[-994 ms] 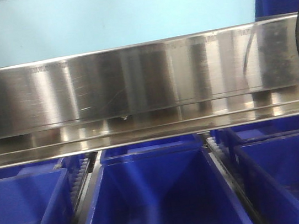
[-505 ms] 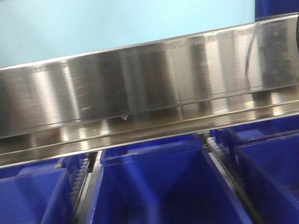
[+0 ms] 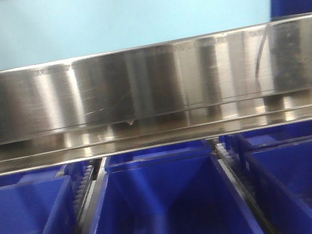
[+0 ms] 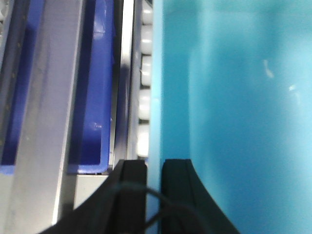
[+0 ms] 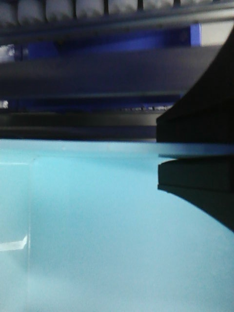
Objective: Move two blue bins to right shelf middle
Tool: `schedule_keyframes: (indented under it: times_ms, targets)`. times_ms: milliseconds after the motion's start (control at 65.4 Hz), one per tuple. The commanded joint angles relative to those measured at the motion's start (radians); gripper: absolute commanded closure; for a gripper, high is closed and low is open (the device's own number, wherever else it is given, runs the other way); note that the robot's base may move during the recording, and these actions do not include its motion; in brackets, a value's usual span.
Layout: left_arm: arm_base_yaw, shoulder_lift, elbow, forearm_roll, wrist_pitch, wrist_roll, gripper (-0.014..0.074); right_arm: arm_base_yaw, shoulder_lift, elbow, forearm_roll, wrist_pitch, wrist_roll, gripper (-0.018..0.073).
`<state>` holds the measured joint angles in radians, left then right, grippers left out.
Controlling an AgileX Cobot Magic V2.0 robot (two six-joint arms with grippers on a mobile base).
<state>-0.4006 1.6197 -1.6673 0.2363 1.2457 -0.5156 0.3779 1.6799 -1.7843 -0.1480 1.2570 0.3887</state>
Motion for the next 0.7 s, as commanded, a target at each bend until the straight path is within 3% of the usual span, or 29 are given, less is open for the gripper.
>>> schedule_keyframes:
  times_ms: [0,688]
  targets:
    - [-0.03,-0.031,-0.002,0.006,-0.025,-0.015,0.0708,0.003,-0.051,-0.011,-0.005,-0.036,-0.005,0.0715]
    - [-0.036,-0.105,-0.209,0.007,-0.025,-0.012,0.0708,0.065,-0.105,-0.228,-0.05,-0.036,-0.005,0.0715]
